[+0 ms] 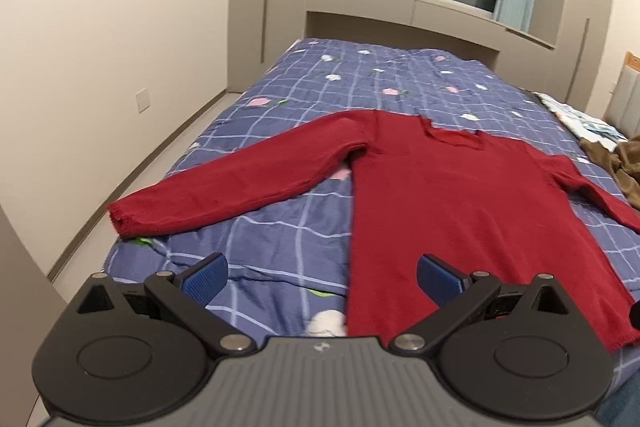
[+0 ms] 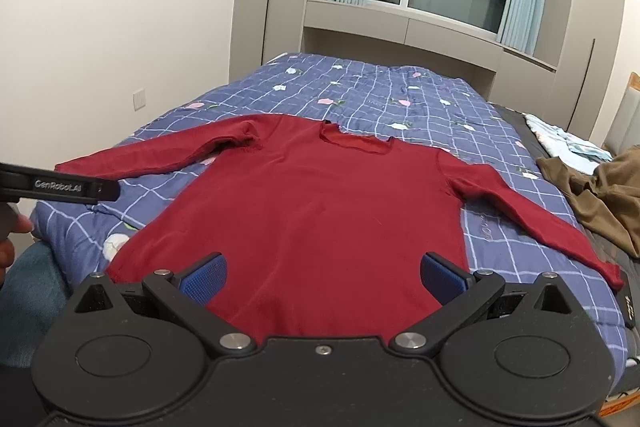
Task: Fold small clothes
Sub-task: 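Reach the right gripper to a red sweater sleeve cuff and close on it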
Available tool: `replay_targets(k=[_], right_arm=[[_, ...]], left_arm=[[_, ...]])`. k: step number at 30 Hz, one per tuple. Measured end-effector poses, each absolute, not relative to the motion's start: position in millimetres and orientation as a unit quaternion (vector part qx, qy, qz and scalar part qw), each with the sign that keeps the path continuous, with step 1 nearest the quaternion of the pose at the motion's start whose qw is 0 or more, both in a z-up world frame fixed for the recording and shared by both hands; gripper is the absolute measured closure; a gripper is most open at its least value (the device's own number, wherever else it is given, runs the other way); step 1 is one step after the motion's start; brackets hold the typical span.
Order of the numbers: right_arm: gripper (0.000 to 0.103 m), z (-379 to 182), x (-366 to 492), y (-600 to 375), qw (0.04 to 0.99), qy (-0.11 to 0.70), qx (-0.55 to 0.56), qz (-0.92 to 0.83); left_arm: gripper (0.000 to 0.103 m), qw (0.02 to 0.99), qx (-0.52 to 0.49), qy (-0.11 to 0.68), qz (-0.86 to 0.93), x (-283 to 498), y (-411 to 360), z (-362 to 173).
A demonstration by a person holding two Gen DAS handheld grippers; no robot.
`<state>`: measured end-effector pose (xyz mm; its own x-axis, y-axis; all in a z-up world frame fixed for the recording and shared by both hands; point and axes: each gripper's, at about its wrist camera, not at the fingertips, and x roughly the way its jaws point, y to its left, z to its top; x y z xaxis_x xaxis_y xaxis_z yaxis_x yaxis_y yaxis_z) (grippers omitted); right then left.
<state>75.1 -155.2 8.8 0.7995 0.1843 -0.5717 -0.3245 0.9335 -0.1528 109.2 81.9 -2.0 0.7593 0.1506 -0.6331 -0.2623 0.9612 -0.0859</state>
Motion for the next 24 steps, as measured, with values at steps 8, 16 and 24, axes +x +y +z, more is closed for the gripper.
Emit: replay_targets(k=[8,16,24], right_arm=[[0.000,1.5,125.5,-130.0,0.930,0.309,-0.112,0.162],[0.000,-12.2,176.8,-97.3,0.916,0.337,-0.125,0.181],[0.000,-26.3,211.7,-49.5,0.901,0.336,-0.154,0.225]], left_arm=[[0.000,0.916,-0.095,0.355,0.159,134.9,118.9,-13.8],[0.000,0.895,-0.121,0.376,0.210,155.1,165.3,-16.3],[0.000,0.879,-0.133,0.389,0.240,171.4,210.5,-14.9]])
